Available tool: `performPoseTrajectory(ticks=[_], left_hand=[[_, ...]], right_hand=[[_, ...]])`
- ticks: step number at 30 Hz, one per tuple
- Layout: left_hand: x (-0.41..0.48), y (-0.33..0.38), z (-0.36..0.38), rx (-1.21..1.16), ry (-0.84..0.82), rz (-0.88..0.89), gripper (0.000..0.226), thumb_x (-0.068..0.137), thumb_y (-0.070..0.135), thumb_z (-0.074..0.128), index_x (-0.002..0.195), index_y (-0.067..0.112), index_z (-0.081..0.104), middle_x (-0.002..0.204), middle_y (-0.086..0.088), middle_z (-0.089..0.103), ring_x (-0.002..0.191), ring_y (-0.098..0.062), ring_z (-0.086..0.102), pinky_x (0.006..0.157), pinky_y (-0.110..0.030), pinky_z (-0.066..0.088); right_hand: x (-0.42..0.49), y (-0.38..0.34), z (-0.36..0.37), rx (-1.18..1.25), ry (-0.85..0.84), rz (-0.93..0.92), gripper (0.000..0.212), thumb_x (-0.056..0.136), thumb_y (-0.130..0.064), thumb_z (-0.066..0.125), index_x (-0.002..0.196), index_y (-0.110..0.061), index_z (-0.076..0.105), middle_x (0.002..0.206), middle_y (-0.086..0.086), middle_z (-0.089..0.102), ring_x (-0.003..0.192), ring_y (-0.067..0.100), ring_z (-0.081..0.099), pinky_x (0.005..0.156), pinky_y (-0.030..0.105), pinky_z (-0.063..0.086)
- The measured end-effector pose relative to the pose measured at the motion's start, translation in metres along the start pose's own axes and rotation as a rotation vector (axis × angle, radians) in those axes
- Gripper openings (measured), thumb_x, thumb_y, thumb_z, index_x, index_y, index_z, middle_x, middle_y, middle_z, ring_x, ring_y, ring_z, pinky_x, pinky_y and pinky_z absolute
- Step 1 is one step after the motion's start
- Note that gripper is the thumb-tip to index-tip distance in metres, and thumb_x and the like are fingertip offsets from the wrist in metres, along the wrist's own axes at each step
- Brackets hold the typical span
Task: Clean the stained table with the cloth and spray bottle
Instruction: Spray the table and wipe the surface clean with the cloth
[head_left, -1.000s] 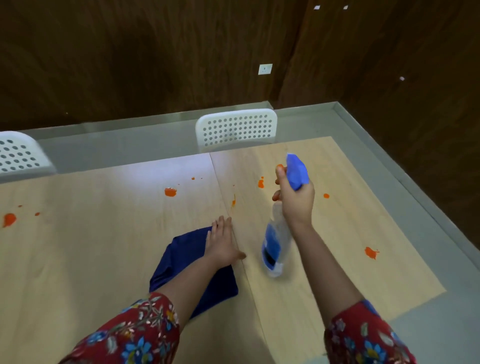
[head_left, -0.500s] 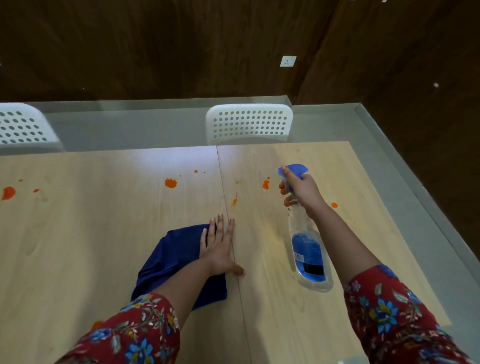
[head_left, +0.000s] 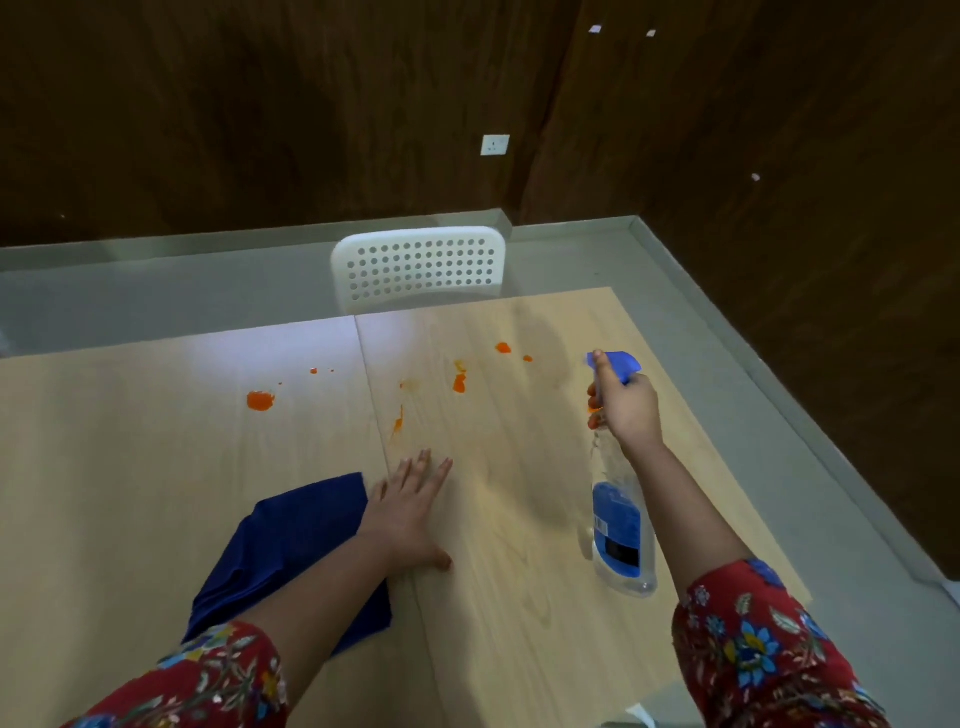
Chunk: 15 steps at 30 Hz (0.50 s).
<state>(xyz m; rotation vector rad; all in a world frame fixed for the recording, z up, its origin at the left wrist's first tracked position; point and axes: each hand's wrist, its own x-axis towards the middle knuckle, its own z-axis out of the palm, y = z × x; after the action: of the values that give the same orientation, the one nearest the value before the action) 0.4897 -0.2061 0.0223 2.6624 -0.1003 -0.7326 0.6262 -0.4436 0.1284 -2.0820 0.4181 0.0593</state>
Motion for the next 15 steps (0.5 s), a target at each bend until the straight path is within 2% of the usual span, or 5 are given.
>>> performPoseTrajectory(ticks=[2,5,9,12,15], left_hand=[[0.002,0.002,0.004,0.035,-0.040,-0.001,0.125,0.071,0.055,0.075,0.150,0.036,-0.020,0.154,0.001,-0.036,0.144,-0.026,-0.028,0.117,-0.048,-0.007],[0.001,-0.001,0.007,0.060,-0.036,-0.002,0.124,0.070,0.058,0.074,0.150,0.036,-0.017,0.153,0.002,-0.037,0.143,-0.025,-0.029,0.117,-0.047,-0.006],[-0.004,0.000,0.009,0.078,-0.009,0.021,0.120,0.072,0.060,0.071,0.151,0.034,-0.016,0.153,0.003,-0.035,0.145,-0.024,-0.025,0.118,-0.045,-0.004],[-0.014,0.002,0.015,0.074,0.006,0.042,0.120,0.074,0.058,0.071,0.151,0.033,-0.018,0.154,0.004,-0.035,0.146,-0.023,-0.021,0.119,-0.044,-0.001],[-0.033,0.003,0.024,0.092,0.028,0.033,0.123,0.073,0.058,0.072,0.150,0.034,-0.021,0.154,0.002,-0.035,0.147,-0.023,-0.020,0.120,-0.042,0.002]], right_hand=[[0.002,0.003,-0.014,-0.006,0.085,0.013,0.060,0.089,-0.060,0.050,0.085,-0.001,0.063,0.069,0.003,0.063,0.046,0.017,0.058,0.058,0.033,0.051],[0.002,0.012,-0.034,-0.118,0.161,0.012,0.056,0.091,-0.060,0.046,0.090,-0.007,0.062,0.079,0.003,0.066,0.051,0.016,0.063,0.062,0.036,0.053],[-0.009,0.030,-0.054,-0.167,0.205,0.076,0.054,0.093,-0.058,0.044,0.086,-0.007,0.059,0.072,0.006,0.063,0.052,0.016,0.062,0.067,0.038,0.054],[-0.027,0.044,-0.060,-0.194,0.193,0.095,0.047,0.094,-0.056,0.045,0.076,-0.013,0.053,0.072,0.006,0.062,0.052,0.017,0.063,0.069,0.039,0.055],[-0.047,0.057,-0.060,-0.122,0.135,0.092,0.048,0.091,-0.059,0.048,0.080,-0.014,0.059,0.077,0.003,0.065,0.050,0.018,0.062,0.068,0.039,0.054]])
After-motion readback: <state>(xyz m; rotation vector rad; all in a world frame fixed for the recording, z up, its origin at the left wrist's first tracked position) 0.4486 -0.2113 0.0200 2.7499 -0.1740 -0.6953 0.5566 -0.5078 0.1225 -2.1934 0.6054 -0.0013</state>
